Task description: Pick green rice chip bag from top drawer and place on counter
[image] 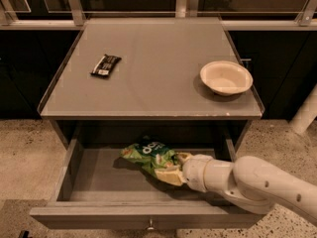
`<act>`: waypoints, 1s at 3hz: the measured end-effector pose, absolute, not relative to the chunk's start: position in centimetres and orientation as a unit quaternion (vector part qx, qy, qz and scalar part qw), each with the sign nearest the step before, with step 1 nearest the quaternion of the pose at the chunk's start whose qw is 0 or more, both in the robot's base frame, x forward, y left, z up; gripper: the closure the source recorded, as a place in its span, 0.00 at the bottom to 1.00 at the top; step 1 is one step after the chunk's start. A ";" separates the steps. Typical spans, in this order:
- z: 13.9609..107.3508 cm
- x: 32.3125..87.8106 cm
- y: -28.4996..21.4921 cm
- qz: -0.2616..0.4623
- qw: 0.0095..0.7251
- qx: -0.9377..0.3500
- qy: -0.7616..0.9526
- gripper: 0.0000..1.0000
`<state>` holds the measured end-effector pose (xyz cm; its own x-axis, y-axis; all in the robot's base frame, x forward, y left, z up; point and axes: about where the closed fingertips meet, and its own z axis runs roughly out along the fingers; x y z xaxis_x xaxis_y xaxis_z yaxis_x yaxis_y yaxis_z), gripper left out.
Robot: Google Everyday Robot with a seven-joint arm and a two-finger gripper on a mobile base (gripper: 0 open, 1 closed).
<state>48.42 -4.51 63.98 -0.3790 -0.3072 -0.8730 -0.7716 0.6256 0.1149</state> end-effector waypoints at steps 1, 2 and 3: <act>67.7 44.6 -6.9 0.266 0.417 -0.329 0.804 1.00; 72.7 42.6 -8.5 0.241 0.419 -0.333 0.810 1.00; 78.9 43.0 -9.0 0.226 0.439 -0.364 0.790 1.00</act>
Offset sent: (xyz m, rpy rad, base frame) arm -0.0820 -0.0630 0.1542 -0.1155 0.0102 -0.0752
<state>43.04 -9.01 78.87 -0.3495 -0.3761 -0.8581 -0.7726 0.6338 0.0369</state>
